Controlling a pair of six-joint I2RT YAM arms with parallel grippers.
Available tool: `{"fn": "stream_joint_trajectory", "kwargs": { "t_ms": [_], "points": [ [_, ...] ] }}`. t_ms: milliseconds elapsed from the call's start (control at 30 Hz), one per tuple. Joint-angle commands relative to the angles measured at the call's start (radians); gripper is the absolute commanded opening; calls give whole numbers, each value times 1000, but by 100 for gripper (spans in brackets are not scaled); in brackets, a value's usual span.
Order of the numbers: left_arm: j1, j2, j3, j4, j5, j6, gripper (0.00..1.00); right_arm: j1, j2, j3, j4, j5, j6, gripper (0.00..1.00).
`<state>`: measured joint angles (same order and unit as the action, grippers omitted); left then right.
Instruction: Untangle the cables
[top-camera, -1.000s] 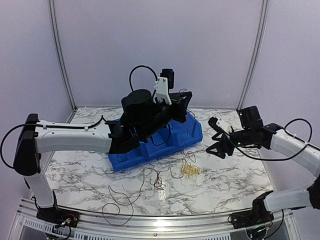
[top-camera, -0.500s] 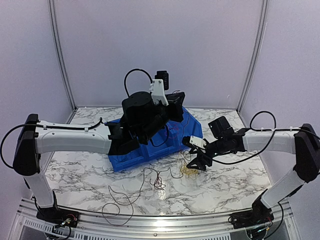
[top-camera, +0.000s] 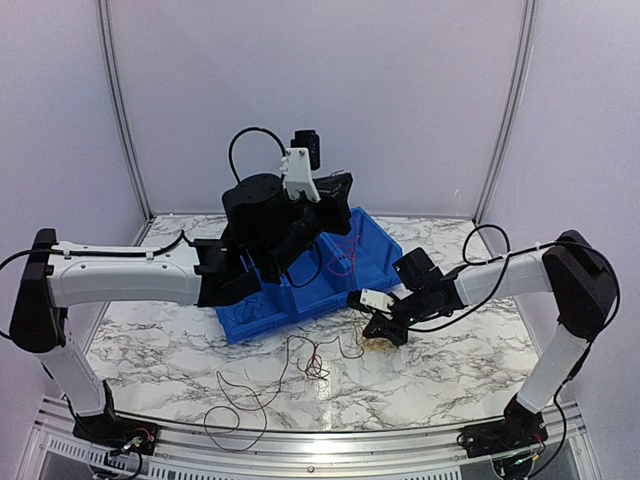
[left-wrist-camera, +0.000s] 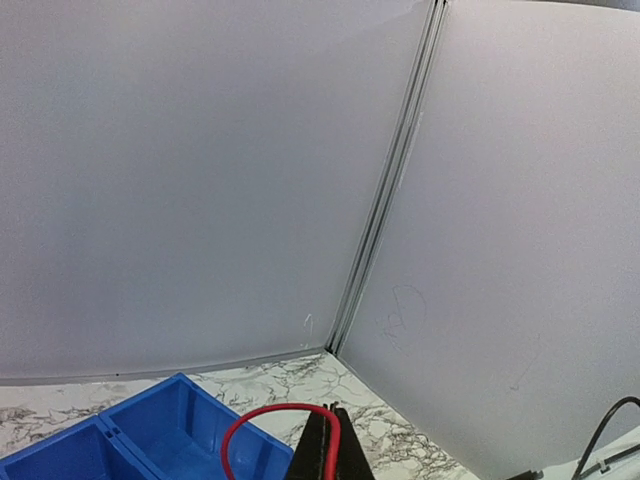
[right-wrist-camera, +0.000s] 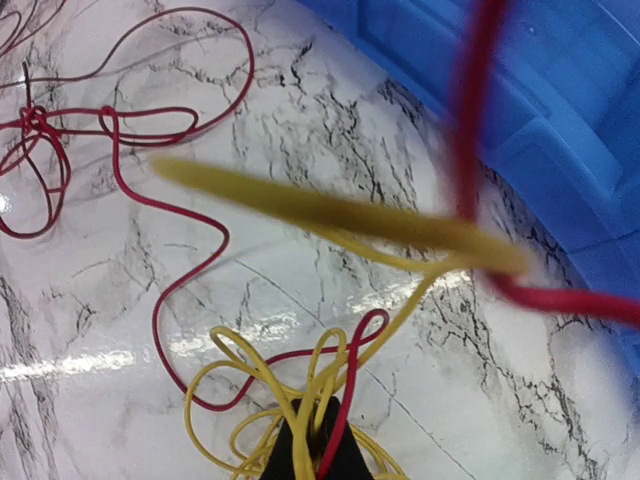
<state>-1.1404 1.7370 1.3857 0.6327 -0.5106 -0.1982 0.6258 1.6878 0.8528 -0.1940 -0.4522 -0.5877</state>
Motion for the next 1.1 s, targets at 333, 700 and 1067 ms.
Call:
{"fn": "stream_joint_trajectory", "kwargs": {
  "t_ms": [333, 700, 1067],
  "points": [
    [10, -155, 303, -153, -69, 364, 0, -87, 72, 61, -48, 15, 48, 0],
    [35, -100, 375, -274, -71, 355, 0, -156, 57, 78, -134, 16, 25, 0],
    [149, -35, 298, -364, 70, 147, 0, -158, -26, 86, -168, 55, -10, 0]
  ]
}}
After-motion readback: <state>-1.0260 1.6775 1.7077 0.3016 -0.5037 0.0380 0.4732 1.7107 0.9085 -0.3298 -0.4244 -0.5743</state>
